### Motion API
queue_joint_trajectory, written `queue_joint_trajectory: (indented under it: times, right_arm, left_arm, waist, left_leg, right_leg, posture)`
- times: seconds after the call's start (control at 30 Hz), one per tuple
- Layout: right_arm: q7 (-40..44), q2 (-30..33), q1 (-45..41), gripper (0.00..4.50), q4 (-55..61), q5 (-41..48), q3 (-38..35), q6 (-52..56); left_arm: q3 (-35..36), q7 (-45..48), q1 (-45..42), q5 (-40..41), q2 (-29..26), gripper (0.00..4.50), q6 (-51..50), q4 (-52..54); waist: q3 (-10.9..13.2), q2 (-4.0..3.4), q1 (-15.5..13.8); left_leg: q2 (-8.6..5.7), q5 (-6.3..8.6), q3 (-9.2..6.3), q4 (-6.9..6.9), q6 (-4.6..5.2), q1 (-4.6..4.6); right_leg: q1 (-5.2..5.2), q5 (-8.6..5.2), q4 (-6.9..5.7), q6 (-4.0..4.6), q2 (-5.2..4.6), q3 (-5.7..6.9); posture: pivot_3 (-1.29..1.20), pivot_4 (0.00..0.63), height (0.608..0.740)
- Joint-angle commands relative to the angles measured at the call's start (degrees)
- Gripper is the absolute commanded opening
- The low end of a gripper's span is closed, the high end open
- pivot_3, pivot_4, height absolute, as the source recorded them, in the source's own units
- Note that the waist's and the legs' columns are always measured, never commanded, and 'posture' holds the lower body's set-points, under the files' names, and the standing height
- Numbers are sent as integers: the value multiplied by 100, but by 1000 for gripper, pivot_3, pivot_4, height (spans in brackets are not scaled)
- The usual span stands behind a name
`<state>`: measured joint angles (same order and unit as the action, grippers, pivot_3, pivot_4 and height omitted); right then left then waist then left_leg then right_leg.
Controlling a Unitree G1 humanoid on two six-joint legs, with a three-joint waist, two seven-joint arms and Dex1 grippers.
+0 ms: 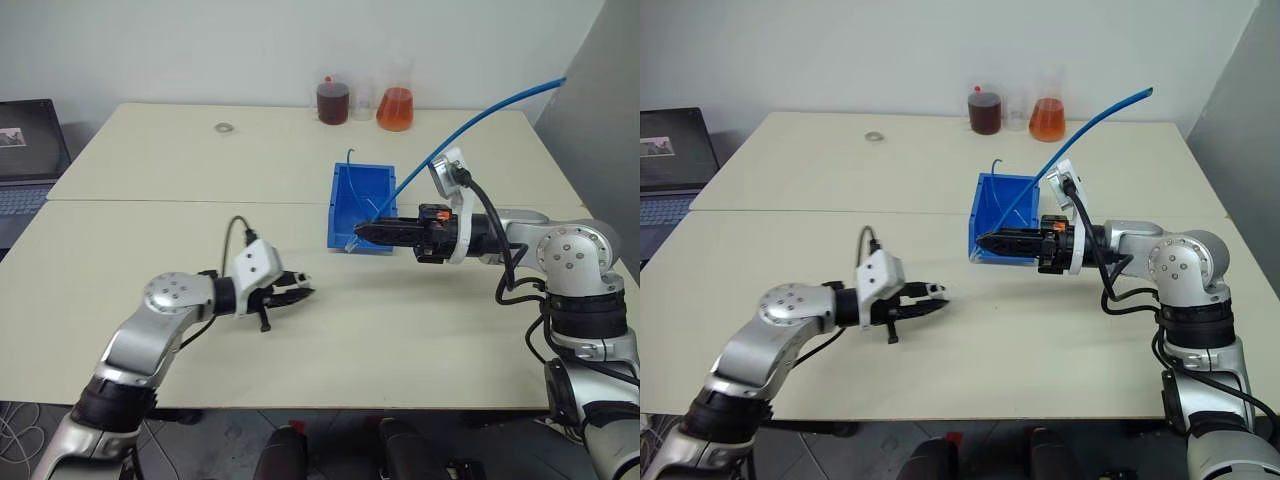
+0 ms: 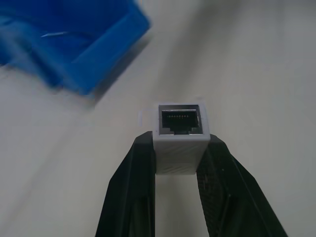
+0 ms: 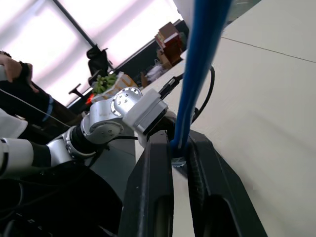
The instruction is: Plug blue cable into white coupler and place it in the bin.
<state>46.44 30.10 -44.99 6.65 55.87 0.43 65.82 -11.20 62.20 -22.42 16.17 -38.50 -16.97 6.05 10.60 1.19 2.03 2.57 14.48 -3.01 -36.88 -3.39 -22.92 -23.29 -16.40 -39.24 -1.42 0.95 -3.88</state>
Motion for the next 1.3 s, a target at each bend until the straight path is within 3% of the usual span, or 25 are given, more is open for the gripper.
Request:
queue_joint_trajectory:
  times: [0.03,0.17,0.37,0.73,1.3]
  right_arm:
    - [214,46,174,125,398,-499,353,-562]
    - [365,53,655,125,628,-1513,999,-1648]
    - [630,-14,863,125,652,-2433,1584,-2693]
    - [1370,74,1158,125,429,-3465,2371,-3738]
    - [1788,-166,842,125,-389,-4034,2396,-4064]
  left_arm:
    - [-319,546,-298,-189,197,795,718,-630]
    - [-792,1021,-637,-654,586,795,1767,-1981]
    - [-797,1311,-729,-648,925,795,2202,-2586]
    - [-724,1298,-621,-675,987,795,2307,-2686]
    - [-572,1205,-387,-673,864,795,2184,-2443]
  waist:
    - [0,0,25]
    - [0,0,-4]
    - [0,0,-17]
    - [0,0,-18]
    - [-1,0,-4]
  left_leg:
    - [1,0,0,-1,0,0]
    - [-2,0,-1,-6,1,-2]
    - [-3,0,-2,-8,1,-6]
    - [-5,0,-4,-12,1,-2]
    - [-4,-1,-5,-17,0,11]
  right_leg:
    - [0,0,-1,0,1,0]
    - [0,0,0,0,0,2]
    - [-2,0,0,-1,-1,1]
    - [1,0,-7,-1,-2,1]
    - [1,0,-36,1,-1,0]
  posture:
    - [0,150,740]
    - [0,150,740]
    - [0,150,740]
    - [0,150,740]
    - [0,150,740]
